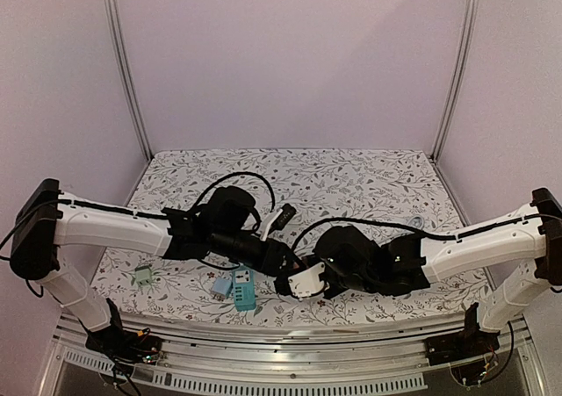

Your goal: Insert the plug

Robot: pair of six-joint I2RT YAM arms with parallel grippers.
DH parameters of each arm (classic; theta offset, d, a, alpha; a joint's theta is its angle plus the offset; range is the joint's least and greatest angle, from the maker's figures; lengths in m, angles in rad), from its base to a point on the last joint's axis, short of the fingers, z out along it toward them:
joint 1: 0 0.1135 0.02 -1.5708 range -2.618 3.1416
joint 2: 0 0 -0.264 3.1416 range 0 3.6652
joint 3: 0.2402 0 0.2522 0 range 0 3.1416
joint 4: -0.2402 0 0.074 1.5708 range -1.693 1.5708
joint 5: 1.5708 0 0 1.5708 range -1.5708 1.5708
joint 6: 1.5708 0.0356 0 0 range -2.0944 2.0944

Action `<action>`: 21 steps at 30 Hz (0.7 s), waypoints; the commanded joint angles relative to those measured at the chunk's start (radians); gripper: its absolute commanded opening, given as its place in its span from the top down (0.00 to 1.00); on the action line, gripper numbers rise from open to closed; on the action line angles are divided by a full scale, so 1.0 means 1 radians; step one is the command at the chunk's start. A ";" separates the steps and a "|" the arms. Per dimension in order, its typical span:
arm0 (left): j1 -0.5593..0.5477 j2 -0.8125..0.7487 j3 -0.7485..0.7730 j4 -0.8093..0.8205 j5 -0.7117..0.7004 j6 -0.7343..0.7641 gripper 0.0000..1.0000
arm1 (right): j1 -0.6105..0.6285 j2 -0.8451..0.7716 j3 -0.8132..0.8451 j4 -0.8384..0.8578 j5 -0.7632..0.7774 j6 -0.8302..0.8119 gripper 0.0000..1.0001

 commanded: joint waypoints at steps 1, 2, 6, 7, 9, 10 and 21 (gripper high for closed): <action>0.014 0.007 -0.012 0.027 0.011 0.007 0.95 | 0.006 -0.001 0.014 -0.007 0.003 0.006 0.83; 0.015 0.008 -0.012 0.027 0.010 0.007 0.95 | 0.007 0.000 0.014 -0.009 0.002 0.004 0.84; 0.014 0.009 -0.013 0.030 0.009 0.005 0.92 | 0.006 0.000 0.020 -0.018 0.000 0.007 0.99; 0.015 0.008 -0.015 0.032 0.007 0.003 0.88 | 0.007 -0.001 0.020 -0.019 0.001 0.009 1.00; 0.016 0.003 -0.026 0.042 0.002 -0.001 0.68 | 0.007 -0.004 0.018 -0.020 0.001 0.014 1.00; 0.016 -0.003 -0.033 0.048 -0.006 -0.005 0.49 | 0.007 -0.007 0.017 -0.021 0.001 0.018 1.00; 0.023 -0.090 -0.084 -0.005 -0.165 0.028 0.01 | -0.001 -0.118 -0.008 -0.085 -0.032 0.034 1.00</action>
